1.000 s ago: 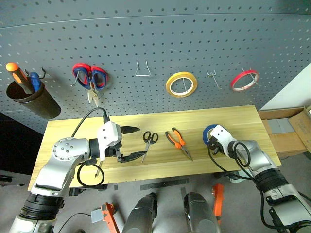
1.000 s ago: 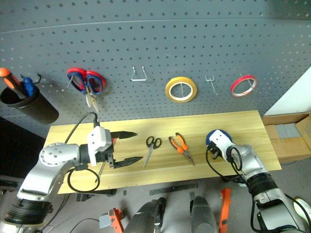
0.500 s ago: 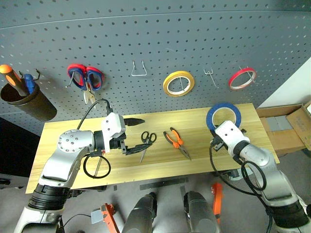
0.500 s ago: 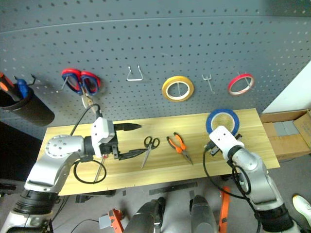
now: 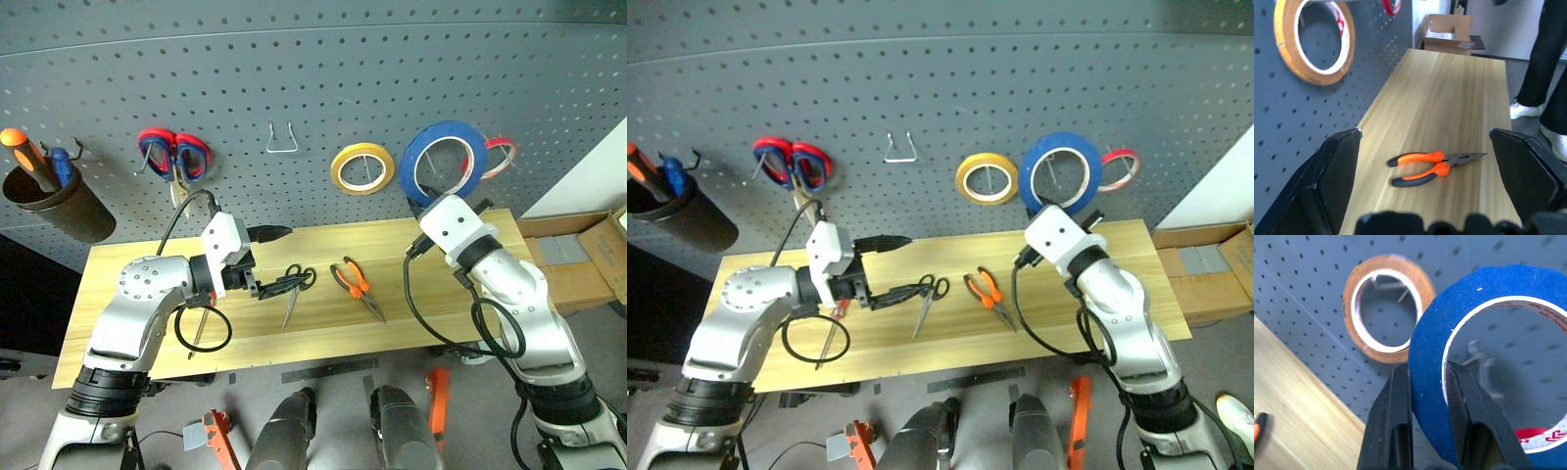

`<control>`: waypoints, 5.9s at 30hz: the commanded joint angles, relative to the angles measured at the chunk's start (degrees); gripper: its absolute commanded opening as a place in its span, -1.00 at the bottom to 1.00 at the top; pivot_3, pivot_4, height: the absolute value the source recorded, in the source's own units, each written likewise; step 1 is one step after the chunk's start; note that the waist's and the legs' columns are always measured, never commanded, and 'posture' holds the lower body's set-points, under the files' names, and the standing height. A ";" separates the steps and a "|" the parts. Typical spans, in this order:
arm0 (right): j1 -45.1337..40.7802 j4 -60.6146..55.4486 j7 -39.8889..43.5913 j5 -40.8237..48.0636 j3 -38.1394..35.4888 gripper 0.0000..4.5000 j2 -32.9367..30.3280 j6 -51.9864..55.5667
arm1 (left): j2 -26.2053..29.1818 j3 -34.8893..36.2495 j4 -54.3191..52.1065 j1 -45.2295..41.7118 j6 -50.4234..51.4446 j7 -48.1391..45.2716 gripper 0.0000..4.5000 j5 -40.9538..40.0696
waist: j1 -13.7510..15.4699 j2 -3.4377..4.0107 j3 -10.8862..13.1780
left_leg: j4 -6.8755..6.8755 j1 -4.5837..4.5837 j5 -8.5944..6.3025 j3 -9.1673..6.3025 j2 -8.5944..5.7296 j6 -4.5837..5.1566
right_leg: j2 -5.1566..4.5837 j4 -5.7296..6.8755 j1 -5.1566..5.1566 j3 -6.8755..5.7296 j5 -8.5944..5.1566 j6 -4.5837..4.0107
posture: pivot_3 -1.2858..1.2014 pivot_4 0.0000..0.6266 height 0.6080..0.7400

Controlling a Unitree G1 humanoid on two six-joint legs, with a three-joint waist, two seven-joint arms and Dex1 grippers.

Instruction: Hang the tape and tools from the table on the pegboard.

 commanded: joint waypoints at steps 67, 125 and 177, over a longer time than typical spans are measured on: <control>-11.69 35.97 -6.81 8.35 8.90 0.98 25.28 23.21 | 14.38 5.14 13.76 7.13 -11.61 -9.79 1.00 6.22 | -1.46 0.06 0.10 | 0.04 -0.26 0.00 0.24 0.17 -0.09 | 0.03 0.55 -0.77 0.08 0.16 -0.20 | -0.07 0.08 1.00; -29.34 7.94 -6.82 20.63 2.00 -0.10 36.67 13.85 | 3.43 21.83 -0.28 17.29 5.05 6.98 1.00 -11.14 | -1.56 0.02 0.33 | 0.06 -0.33 0.01 0.52 0.29 -0.18 | 0.02 0.87 -1.11 0.10 0.21 -0.30 | -0.05 0.10 1.00; -49.38 63.66 -4.60 17.40 0.54 -0.11 38.31 -37.02 | 0.40 22.11 -3.79 10.32 6.32 12.95 1.00 -13.85 | -1.47 0.04 0.45 | 0.06 -0.34 0.09 0.94 0.99 -0.51 | 0.60 0.97 -1.44 0.12 0.54 -0.78 | -0.01 0.06 1.00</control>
